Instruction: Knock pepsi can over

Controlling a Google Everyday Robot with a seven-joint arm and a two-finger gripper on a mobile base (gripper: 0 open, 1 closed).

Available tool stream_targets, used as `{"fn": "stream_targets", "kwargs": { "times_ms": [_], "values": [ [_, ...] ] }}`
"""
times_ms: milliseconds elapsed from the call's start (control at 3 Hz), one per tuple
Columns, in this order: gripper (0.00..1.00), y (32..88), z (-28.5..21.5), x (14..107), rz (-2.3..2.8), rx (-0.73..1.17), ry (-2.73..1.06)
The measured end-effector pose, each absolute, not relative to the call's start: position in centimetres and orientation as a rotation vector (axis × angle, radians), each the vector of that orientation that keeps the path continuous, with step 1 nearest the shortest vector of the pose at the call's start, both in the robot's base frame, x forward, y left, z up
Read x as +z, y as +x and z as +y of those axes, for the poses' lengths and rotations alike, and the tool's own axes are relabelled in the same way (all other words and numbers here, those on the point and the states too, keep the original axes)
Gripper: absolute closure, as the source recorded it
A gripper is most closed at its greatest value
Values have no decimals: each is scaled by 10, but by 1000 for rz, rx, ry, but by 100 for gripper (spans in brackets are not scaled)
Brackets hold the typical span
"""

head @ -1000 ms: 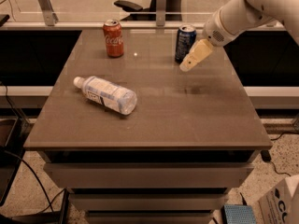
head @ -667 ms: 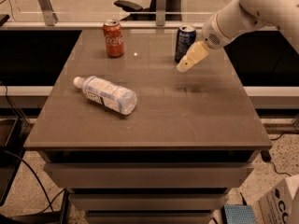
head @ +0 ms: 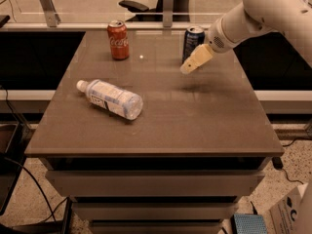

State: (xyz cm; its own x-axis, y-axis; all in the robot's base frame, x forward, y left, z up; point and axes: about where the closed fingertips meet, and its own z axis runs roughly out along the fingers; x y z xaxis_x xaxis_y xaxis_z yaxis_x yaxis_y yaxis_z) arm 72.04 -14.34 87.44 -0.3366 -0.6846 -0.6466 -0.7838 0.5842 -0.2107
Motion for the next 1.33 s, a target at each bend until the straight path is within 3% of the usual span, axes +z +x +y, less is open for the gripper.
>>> {"fn": "stream_targets", "kwargs": {
  "times_ms": [667, 1000, 1333],
  "values": [
    [0, 736, -141, 866, 2113, 211, -1121],
    [17, 742, -139, 865, 2111, 224, -1119],
    [41, 746, -137, 864, 2107, 236, -1116]
  ]
}}
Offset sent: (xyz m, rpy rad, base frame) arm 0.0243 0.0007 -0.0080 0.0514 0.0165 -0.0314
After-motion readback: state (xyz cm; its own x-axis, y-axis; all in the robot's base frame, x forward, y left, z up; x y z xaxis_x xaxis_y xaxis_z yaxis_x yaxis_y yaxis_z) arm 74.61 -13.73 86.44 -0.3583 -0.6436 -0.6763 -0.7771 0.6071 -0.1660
